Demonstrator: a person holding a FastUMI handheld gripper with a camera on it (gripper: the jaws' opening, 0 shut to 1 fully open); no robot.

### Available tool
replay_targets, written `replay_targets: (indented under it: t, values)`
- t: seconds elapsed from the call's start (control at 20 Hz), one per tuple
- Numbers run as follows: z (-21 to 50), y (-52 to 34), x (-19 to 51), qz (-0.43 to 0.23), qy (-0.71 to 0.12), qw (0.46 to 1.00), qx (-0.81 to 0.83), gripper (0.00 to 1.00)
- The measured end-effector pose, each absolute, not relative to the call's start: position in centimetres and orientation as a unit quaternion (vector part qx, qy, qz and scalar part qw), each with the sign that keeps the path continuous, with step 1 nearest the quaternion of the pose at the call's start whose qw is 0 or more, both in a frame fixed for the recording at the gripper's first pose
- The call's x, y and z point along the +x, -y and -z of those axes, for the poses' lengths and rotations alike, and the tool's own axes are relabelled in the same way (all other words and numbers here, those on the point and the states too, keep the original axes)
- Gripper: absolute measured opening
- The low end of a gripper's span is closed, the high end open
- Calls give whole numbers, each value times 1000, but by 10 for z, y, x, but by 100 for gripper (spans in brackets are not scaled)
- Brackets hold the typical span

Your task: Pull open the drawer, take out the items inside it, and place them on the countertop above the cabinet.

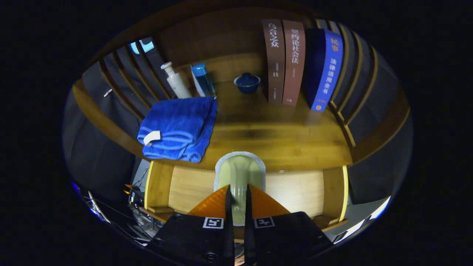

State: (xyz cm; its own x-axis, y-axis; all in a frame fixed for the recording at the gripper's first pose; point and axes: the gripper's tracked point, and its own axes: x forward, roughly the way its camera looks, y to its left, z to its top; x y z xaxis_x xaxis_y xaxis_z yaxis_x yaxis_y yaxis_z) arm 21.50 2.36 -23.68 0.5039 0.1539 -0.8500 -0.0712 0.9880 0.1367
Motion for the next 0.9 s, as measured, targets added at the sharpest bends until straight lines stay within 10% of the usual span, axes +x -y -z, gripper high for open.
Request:
replay_targets:
  t: [0.75,0.9]
  values:
    - [283,-37,344,-20,-525,850,39,15]
    - [282,-41,346,-37,-519,854,20,27]
